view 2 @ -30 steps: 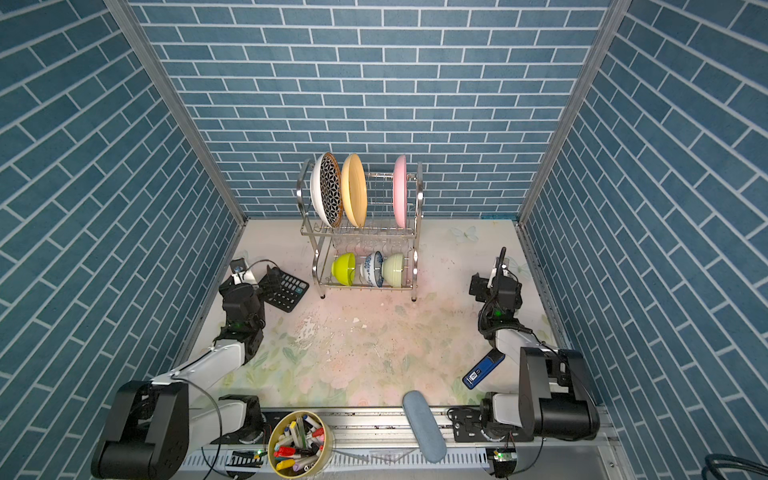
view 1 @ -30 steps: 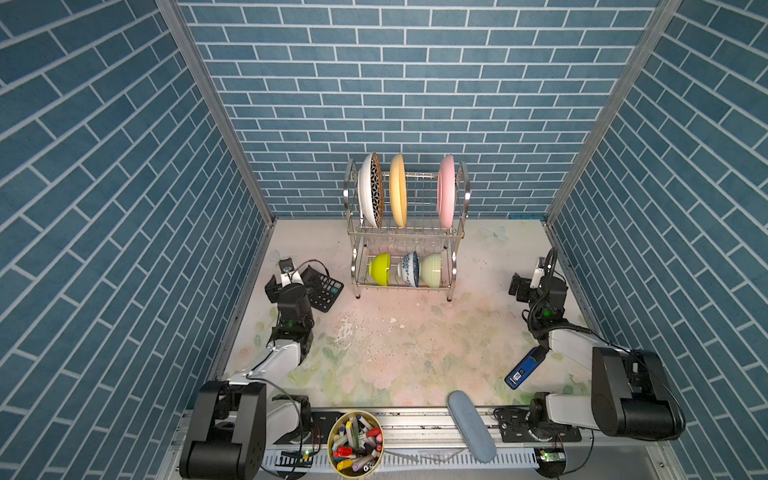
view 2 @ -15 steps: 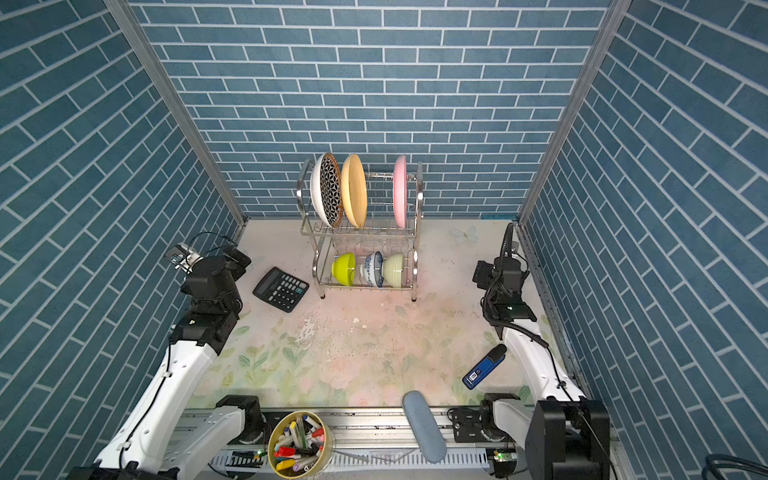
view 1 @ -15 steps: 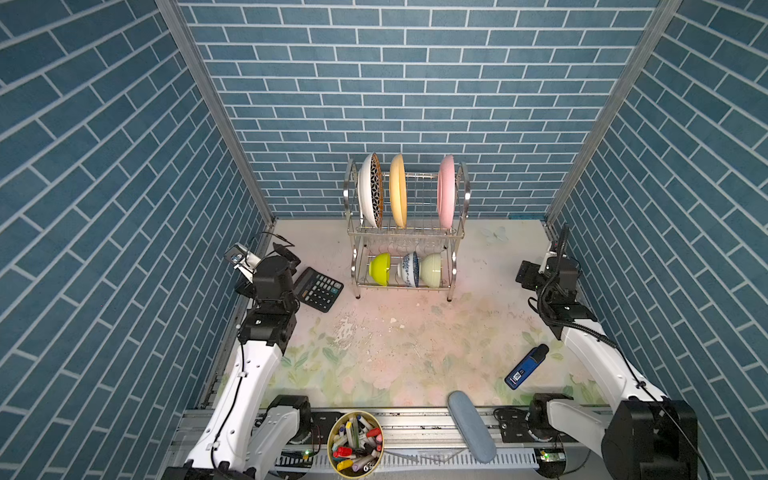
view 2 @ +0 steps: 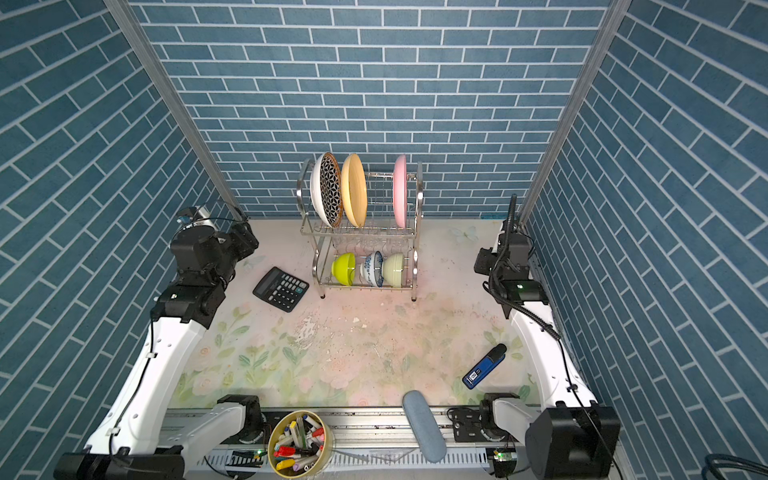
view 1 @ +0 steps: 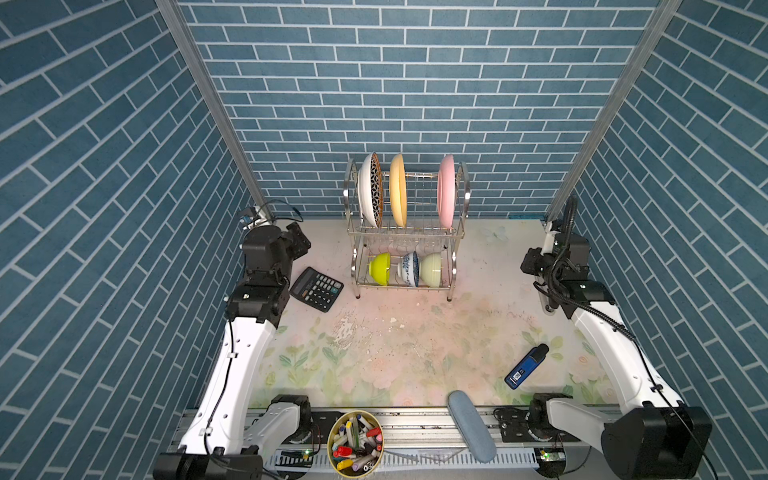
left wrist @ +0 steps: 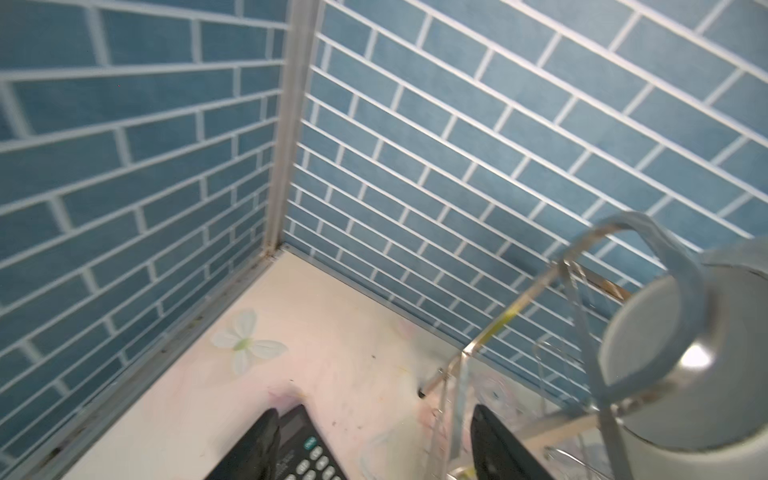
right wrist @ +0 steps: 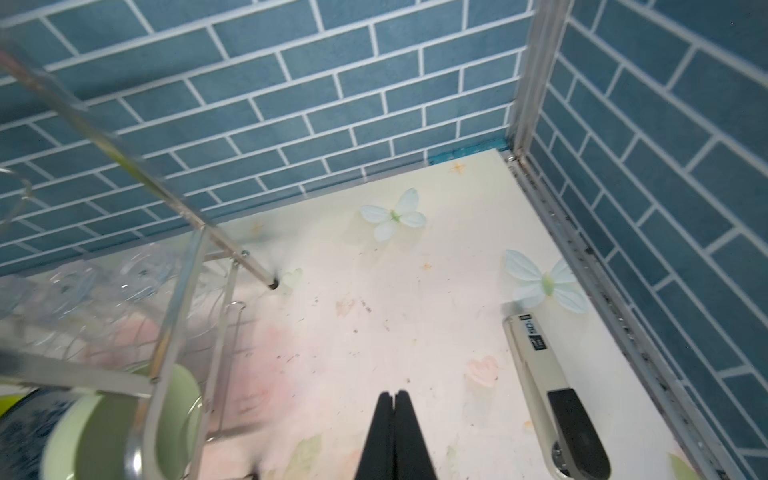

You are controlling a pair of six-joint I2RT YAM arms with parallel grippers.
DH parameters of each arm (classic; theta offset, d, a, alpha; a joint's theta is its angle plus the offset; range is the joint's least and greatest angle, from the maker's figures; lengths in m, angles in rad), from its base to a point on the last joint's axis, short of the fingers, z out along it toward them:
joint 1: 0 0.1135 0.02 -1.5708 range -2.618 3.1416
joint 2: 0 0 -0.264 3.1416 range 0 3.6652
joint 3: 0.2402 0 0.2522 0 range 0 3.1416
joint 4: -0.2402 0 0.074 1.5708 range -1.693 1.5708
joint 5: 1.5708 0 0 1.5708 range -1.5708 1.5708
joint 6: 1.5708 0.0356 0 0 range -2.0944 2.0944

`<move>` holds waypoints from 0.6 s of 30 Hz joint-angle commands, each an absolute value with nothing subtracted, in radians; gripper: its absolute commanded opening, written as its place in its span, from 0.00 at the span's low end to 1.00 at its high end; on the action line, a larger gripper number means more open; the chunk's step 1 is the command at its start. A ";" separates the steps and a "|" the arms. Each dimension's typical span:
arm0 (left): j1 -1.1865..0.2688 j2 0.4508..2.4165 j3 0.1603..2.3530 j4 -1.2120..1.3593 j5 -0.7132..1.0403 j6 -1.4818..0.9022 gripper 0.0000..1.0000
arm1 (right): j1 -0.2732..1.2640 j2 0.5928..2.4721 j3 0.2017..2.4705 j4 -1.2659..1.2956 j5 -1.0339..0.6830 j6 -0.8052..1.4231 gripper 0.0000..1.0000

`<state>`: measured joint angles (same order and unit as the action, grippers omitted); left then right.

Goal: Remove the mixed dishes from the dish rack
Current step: 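Move the right gripper to the pink plate rim while the left approaches the rack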

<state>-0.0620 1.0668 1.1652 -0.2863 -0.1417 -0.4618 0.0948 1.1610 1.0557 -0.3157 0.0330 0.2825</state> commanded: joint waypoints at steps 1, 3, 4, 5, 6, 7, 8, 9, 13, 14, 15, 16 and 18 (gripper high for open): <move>-0.058 1.125 1.224 -0.301 0.094 -0.402 0.70 | 0.112 1.209 1.197 -0.411 -0.124 0.299 0.00; -0.058 1.160 1.253 -0.281 0.154 -0.393 0.69 | 0.133 1.240 1.268 -0.440 -0.137 0.299 0.00; -0.058 1.178 1.267 -0.269 0.196 -0.391 0.69 | 0.148 1.254 1.306 -0.455 -0.142 0.298 0.00; -0.059 1.192 1.276 -0.256 0.233 -0.389 0.69 | 0.159 1.266 1.339 -0.467 -0.148 0.295 0.00; -0.058 1.211 1.285 -0.238 0.272 -0.392 0.69 | 0.174 1.279 1.376 -0.481 -0.157 0.289 0.00; -0.058 1.229 1.295 -0.224 0.304 -0.396 0.71 | 0.190 1.293 1.415 -0.499 -0.162 0.280 0.05; -0.060 1.241 1.302 -0.213 0.330 -0.399 0.72 | 0.204 1.304 1.446 -0.513 -0.161 0.274 0.09; -0.060 1.256 1.316 -0.208 0.351 -0.403 0.73 | 0.218 1.317 1.484 -0.531 -0.163 0.268 0.13; -0.063 1.292 1.362 -0.199 0.406 -0.407 0.73 | 0.264 1.367 1.588 -0.561 -0.180 0.264 0.19; -0.064 1.296 1.369 -0.199 0.420 -0.405 0.73 | 0.272 1.380 1.608 -0.567 -0.186 0.264 0.19; -0.065 1.297 1.377 -0.194 0.434 -0.403 0.73 | 0.280 1.396 1.630 -0.576 -0.194 0.265 0.21; -0.068 1.300 1.383 -0.190 0.445 -0.400 0.73 | 0.289 1.416 1.654 -0.585 -0.202 0.264 0.24; -0.074 1.302 1.390 -0.177 0.460 -0.395 0.74 | 0.305 1.448 1.697 -0.602 -0.211 0.254 0.27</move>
<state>-0.0666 1.3037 1.3540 -0.2222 0.3939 -0.4122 0.2878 1.4063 1.6344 -0.5377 -0.1772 0.2798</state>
